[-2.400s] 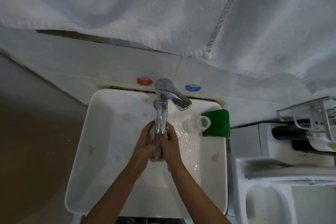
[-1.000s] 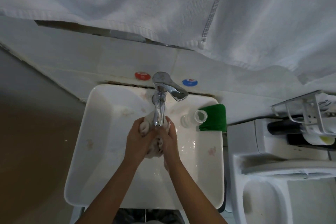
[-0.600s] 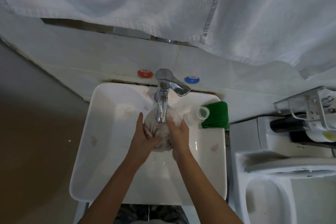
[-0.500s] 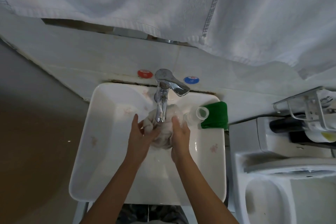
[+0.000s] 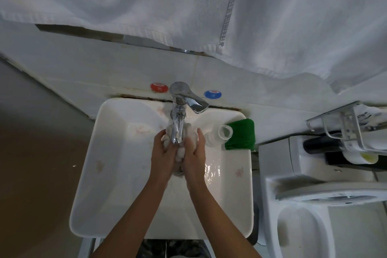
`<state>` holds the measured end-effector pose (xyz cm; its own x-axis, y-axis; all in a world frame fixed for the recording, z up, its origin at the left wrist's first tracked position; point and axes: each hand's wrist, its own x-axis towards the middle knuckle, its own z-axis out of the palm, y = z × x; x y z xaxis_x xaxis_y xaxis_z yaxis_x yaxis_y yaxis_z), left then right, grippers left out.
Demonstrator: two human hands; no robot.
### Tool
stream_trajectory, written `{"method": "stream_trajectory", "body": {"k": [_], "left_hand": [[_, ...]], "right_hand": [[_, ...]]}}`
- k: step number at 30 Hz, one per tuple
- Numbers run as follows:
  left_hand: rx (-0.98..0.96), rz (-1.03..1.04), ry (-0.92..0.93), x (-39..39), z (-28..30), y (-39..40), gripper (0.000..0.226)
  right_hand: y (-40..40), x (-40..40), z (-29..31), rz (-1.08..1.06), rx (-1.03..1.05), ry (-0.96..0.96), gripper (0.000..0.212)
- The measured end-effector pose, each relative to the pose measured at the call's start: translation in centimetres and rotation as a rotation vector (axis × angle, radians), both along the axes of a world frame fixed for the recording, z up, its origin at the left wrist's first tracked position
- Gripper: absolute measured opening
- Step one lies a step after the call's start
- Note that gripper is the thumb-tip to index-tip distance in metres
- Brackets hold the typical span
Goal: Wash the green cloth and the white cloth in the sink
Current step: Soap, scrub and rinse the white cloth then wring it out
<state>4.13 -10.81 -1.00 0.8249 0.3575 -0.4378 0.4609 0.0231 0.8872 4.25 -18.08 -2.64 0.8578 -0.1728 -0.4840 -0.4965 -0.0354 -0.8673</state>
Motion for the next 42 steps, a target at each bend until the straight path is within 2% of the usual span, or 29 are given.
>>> {"method": "stream_trajectory", "body": {"k": [3, 6, 7, 10, 12, 14, 19, 22, 25, 28, 30, 31, 34, 36, 38, 40, 42], "left_hand": [[0.046, 0.046, -0.006, 0.3, 0.1, 0.0, 0.021], [0.085, 0.058, -0.009, 0.2, -0.2, 0.0, 0.019], [0.085, 0.064, 0.006, 0.1, -0.3, 0.0, 0.015], [0.059, 0.109, 0.017, -0.4, -0.6, -0.2, 0.010], [0.039, 0.146, 0.021, -0.7, -0.5, -0.4, 0.012], [0.037, 0.167, 0.020, -0.8, -0.4, -0.7, 0.016], [0.033, 0.243, 0.057, -0.8, -0.7, -0.5, 0.031], [0.068, 0.260, 0.070, -0.5, -0.7, -0.1, 0.036], [0.081, 0.260, 0.088, -0.2, -0.7, 0.0, 0.038], [0.068, 0.232, 0.022, -0.2, -0.4, -0.1, 0.040], [0.042, 0.160, 0.001, -0.2, -0.6, 0.2, 0.032], [0.014, 0.130, 0.002, -0.2, -0.9, 0.4, 0.030], [-0.140, 0.069, 0.019, -0.2, -1.4, 1.1, 0.055], [-0.253, 0.044, 0.055, -0.2, -1.3, 1.5, 0.049], [-0.374, -0.048, 0.064, -0.2, -1.4, 1.8, 0.053], [-0.454, -0.084, 0.058, -0.3, -1.1, 1.7, 0.065], [-0.457, -0.036, 0.077, -0.6, -1.0, 1.4, 0.065]], "right_hand": [[0.2, -0.5, 0.3, 0.077, 0.036, -0.028, 0.028], [0.3, -0.9, 0.2, 0.041, 0.094, -0.015, 0.029], [0.4, -1.1, 0.2, 0.037, 0.094, -0.015, 0.035], [0.8, -1.6, -0.2, 0.021, 0.063, 0.014, 0.071], [1.2, -1.9, -0.5, 0.004, 0.072, 0.058, 0.083], [1.2, -2.0, -0.5, 0.004, 0.074, 0.051, 0.078], [1.9, -1.8, -0.1, 0.013, 0.047, 0.034, 0.039], [2.0, -1.7, 0.2, -0.023, 0.035, 0.001, 0.024], [1.9, -1.3, 0.4, -0.069, 0.016, -0.047, 0.026], [2.0, -0.8, 0.0, -0.088, 0.020, -0.080, 0.030], [2.0, -0.5, -0.3, -0.116, 0.064, -0.065, 0.025], [1.9, -0.4, -0.5, -0.120, 0.083, -0.052, 0.022], [1.5, -0.3, -0.8, -0.101, 0.186, -0.025, 0.022], [1.0, -0.3, -0.5, -0.087, 0.276, 0.016, 0.017], [0.6, -0.2, -0.1, -0.066, 0.316, 0.041, 0.015], [0.6, 0.1, -0.1, -0.067, 0.262, 0.039, 0.024], [0.9, 0.2, -0.4, -0.090, 0.152, 0.052, 0.027]]}}
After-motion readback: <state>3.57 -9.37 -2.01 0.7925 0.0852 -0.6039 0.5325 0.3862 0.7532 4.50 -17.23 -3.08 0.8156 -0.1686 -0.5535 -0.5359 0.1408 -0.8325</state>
